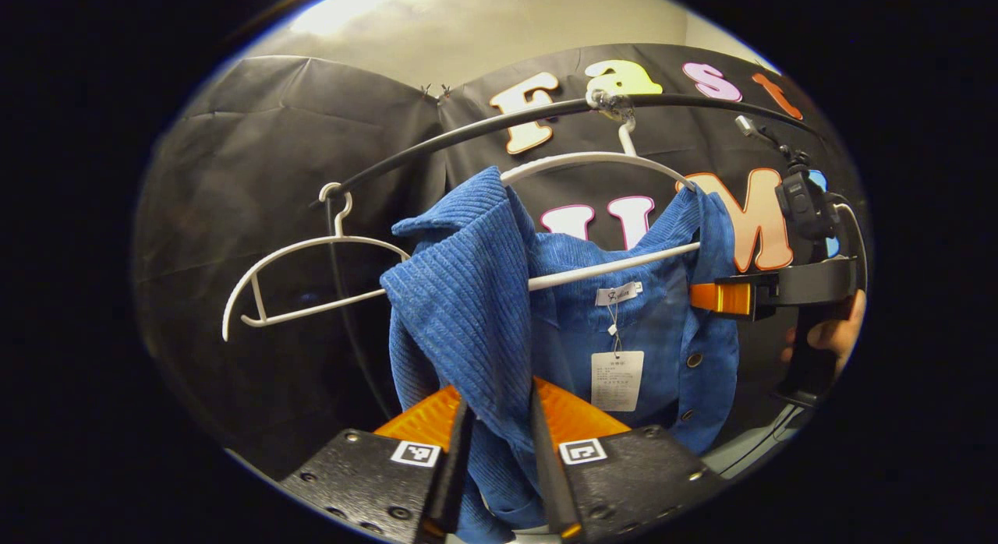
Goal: Grasp the clothes on the hanger with both hands and then place them into the laundry hamper below.
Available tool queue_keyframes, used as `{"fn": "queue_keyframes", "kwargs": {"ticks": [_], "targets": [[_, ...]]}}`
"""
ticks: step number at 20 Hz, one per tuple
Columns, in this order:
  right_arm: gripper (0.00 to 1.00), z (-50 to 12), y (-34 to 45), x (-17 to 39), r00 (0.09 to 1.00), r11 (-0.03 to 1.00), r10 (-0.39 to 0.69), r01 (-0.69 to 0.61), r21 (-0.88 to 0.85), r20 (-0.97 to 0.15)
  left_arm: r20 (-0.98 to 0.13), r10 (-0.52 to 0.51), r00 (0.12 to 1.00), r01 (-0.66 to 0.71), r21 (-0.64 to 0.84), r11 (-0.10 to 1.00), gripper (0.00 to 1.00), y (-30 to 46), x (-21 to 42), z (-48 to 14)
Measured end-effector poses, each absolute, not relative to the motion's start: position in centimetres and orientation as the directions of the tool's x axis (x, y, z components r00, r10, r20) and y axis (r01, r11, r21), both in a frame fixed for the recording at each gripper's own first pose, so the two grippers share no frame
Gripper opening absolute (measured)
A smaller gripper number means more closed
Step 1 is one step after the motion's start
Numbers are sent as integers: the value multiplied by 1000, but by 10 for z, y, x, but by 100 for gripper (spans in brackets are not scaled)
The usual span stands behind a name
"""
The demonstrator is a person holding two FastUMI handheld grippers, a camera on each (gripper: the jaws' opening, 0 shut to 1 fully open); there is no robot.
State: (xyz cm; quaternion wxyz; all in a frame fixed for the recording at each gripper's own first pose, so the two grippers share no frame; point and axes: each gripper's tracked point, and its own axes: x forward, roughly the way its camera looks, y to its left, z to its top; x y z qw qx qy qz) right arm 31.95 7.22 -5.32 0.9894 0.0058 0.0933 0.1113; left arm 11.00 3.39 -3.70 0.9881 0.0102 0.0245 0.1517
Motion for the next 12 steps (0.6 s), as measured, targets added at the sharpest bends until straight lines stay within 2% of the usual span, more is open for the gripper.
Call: {"fn": "queue_keyframes", "kwargs": {"ticks": [3, 4, 7, 9, 12], "targets": [[21, -47, 57, 319, 966, 980, 195, -196, 13, -169, -68, 201, 977, -203, -11, 979, 17, 17, 106, -34], [2, -45, 63, 312, 956, 971, 237, -236, 25, -171, -72, 180, 981, -183, -36, 982, 9, 12, 105, -31], [2, -35, 48, 295, 962, 972, 231, -236, -21, -143, -85, 155, 984, -161, -70, 985, 3, 22, 103, -29], [3, -29, 47, 278, 964, 969, 237, -244, -46, -125, -46, 133, 990, -136, -92, 986, 0, 25, 87, -20], [0, -25, 49, 257, 958, 955, 266, -278, -107, -107, -29, 133, 991, -135, -98, 986, 0, 24, 69, -7]]}}
